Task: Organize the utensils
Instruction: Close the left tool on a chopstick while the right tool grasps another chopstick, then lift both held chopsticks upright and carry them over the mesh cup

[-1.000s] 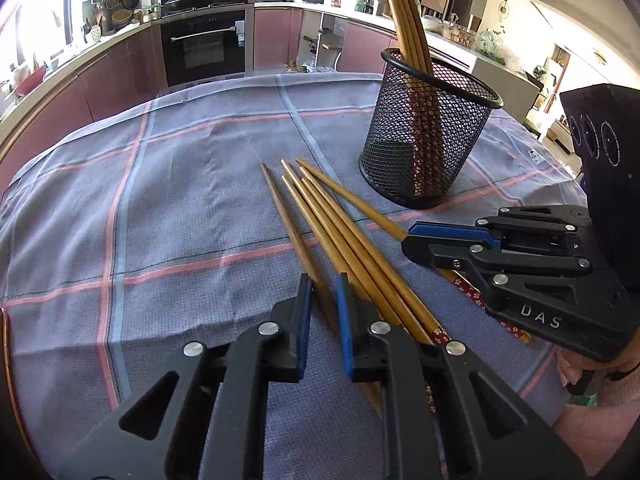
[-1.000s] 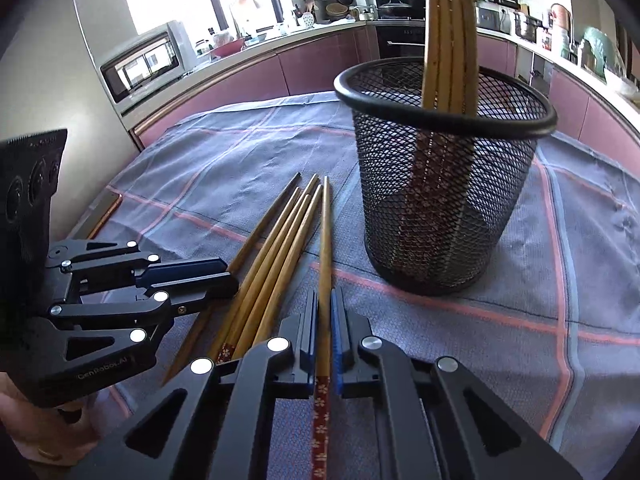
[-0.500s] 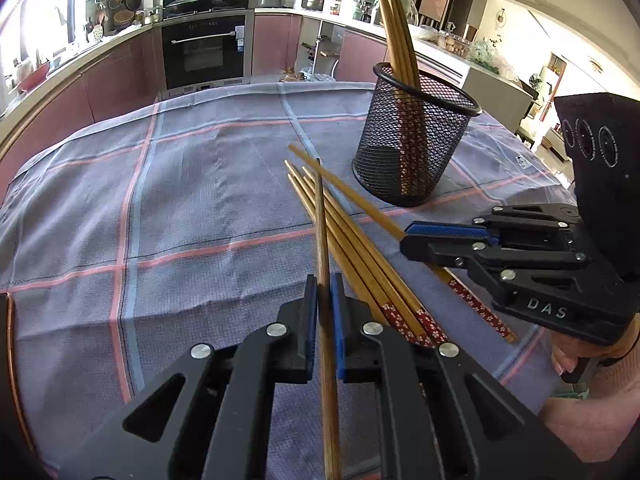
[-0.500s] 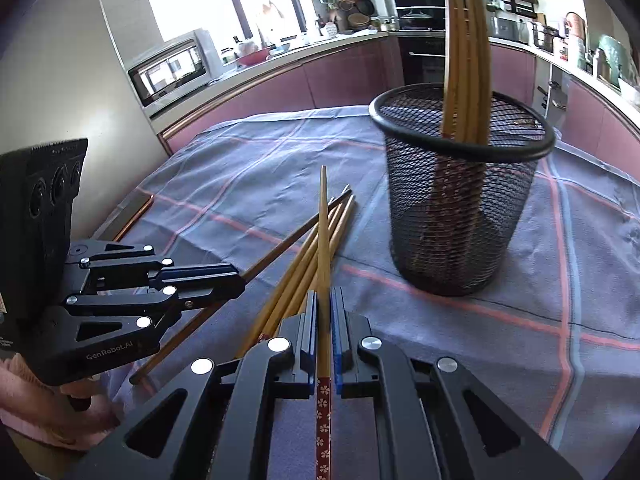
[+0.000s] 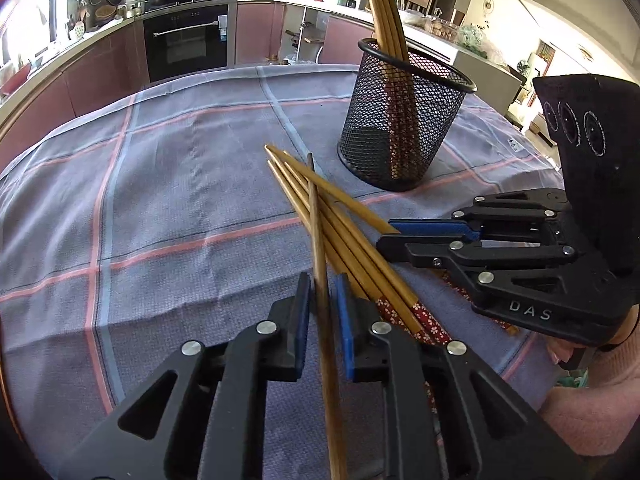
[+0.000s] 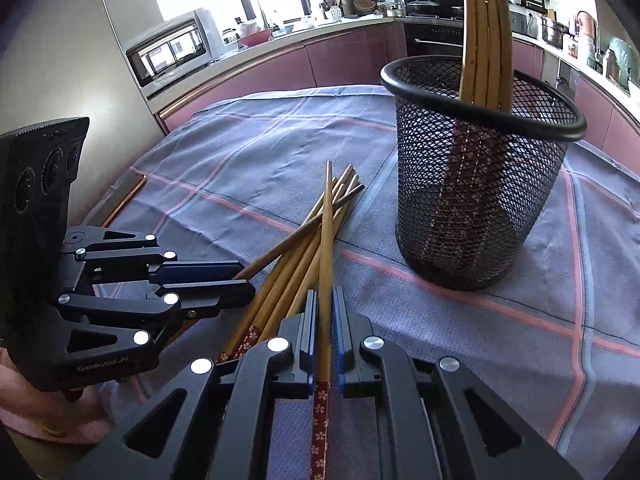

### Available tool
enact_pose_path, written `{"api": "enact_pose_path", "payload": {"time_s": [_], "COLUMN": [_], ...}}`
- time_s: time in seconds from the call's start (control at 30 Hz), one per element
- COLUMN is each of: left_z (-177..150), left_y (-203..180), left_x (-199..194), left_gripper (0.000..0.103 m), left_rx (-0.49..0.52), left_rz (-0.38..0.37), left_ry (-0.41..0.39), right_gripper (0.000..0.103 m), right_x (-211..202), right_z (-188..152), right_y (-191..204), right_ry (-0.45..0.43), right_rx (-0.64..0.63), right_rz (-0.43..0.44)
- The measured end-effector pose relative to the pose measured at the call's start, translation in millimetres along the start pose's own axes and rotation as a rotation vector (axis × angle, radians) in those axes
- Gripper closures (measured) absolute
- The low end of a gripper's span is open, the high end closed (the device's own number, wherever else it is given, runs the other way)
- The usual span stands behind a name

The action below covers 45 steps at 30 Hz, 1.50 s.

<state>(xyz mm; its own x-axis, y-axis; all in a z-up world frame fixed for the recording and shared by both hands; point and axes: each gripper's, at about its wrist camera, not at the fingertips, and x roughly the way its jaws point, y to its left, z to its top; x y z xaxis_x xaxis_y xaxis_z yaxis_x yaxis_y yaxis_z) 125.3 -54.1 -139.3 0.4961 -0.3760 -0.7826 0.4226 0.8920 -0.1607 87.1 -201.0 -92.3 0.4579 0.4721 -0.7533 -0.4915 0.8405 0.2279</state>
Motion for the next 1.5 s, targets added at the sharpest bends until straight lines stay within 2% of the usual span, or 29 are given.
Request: {"api": "enact_pose_path", "payload": {"time_s": [0.07, 0.2, 0.3, 0.63, 0.77, 1.13, 1.5], "left_z": [2, 8, 10, 33, 40, 57, 110], "left_y": [1, 2, 2, -2, -4, -13, -14], "left_x": [2, 3, -5, -57, -76, -115, -140], "left_gripper": [0.088, 0.095, 0.096, 0.096, 0.096, 0.096, 0.096], "left_rx": [-0.004, -0.026, -0.037, -0.031, -0.024, 0.000, -0.020], "left_rz": [-0.004, -0.008, -0.019, -0.111, -0.156, -0.214, -0.237], "left_ry": [0.002, 0.002, -0.026, -0.152, -0.191, -0.271, -0.399], "right_gripper": [0.097, 0.097, 0.097, 0.097, 0.097, 0.097, 0.097], "right_x": [0, -9, -23, -80, -90, -112, -144], "right_z": [1, 3, 6, 22, 27, 35, 69], "right_y": [-1, -1, 1, -11, -18, -27, -41], "right_ry": [-0.007, -0.036, -0.078, -0.234, -0.263, -0.336, -0.483], "right_rx": [0.005, -0.003, -0.016, -0.005, 0.001, 0.002, 0.017], "right_rz": [-0.001, 0.009, 0.012, 0.025, 0.026, 0.006, -0.043]}}
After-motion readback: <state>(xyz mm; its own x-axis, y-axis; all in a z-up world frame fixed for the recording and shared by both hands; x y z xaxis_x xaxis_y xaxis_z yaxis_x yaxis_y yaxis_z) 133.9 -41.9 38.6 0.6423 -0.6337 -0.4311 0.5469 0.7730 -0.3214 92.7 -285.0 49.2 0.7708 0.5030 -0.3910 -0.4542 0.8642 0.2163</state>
